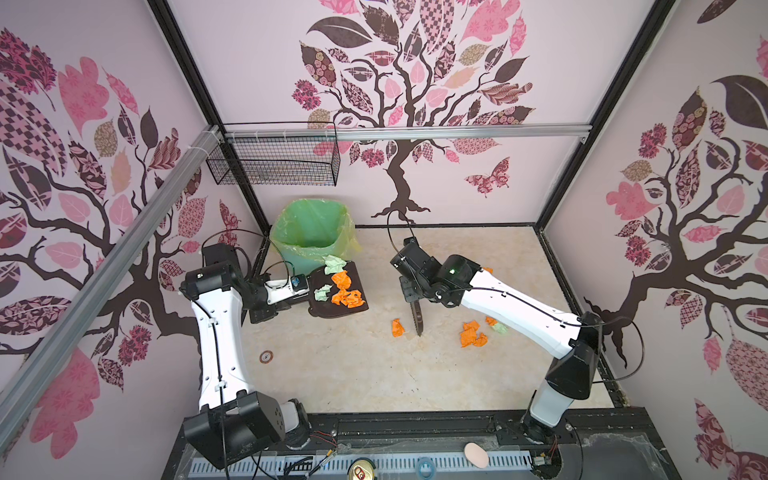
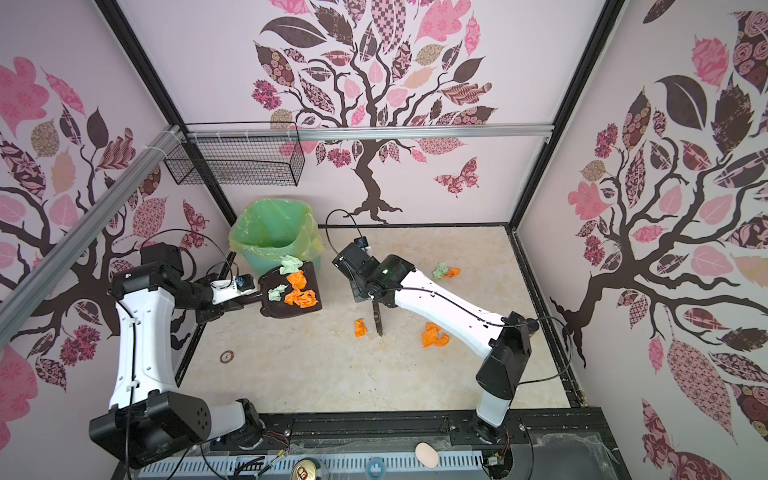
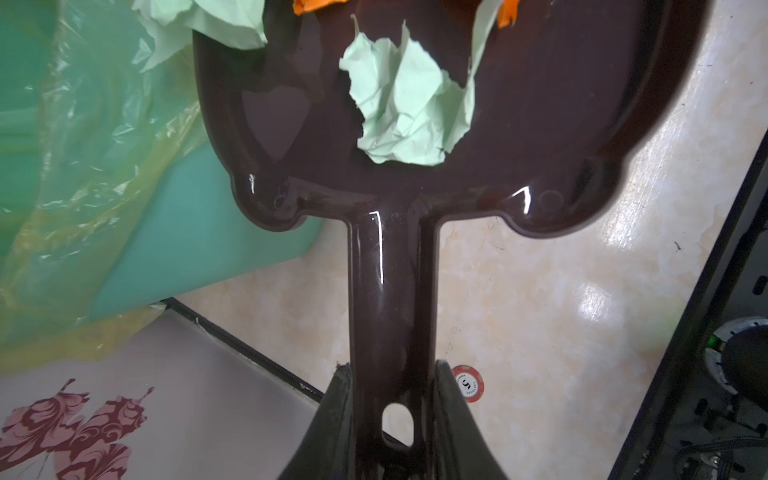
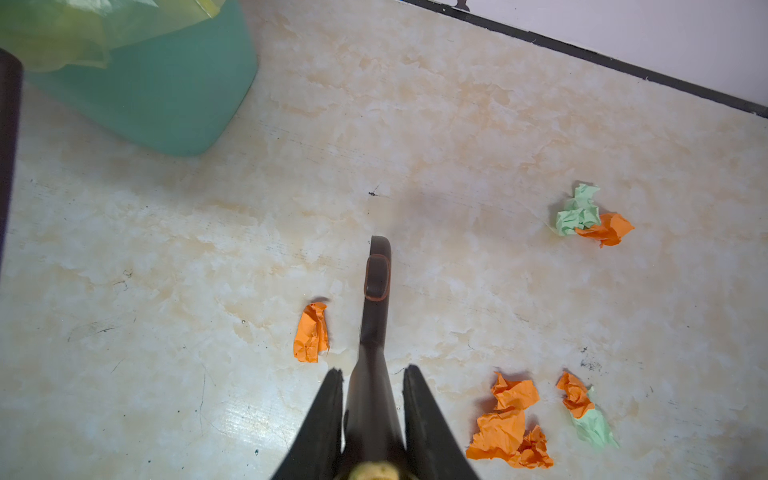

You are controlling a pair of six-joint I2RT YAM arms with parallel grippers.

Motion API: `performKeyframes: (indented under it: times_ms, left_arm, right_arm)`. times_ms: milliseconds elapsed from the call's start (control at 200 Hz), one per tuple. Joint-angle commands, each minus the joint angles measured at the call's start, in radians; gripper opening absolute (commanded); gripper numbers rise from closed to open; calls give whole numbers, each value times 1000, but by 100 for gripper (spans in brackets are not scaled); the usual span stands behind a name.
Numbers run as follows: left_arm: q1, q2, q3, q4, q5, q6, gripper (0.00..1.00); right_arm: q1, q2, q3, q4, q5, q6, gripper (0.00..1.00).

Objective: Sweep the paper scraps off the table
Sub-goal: 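Lift the loaded dustpan with the left gripper over the green bin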

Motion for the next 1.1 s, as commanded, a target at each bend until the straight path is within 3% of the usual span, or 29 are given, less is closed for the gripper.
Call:
performKeyframes:
  times_ms: [0, 545, 750, 1095]
  left_arm:
    - [3, 13, 88, -65, 22, 19, 5]
    - [3, 271, 538, -315, 53, -5, 6]
    - [6, 412, 738, -362, 18, -25, 6]
    - [17, 606, 952, -366, -1, -65, 7]
  right_arm:
    - [-5, -52, -8, 28, -2, 8, 0]
    - [-6, -109, -89, 50, -16, 17, 0]
    - [-5, -103, -96, 59, -26, 12, 0]
    - [-6, -81, -119, 87, -54, 10, 0]
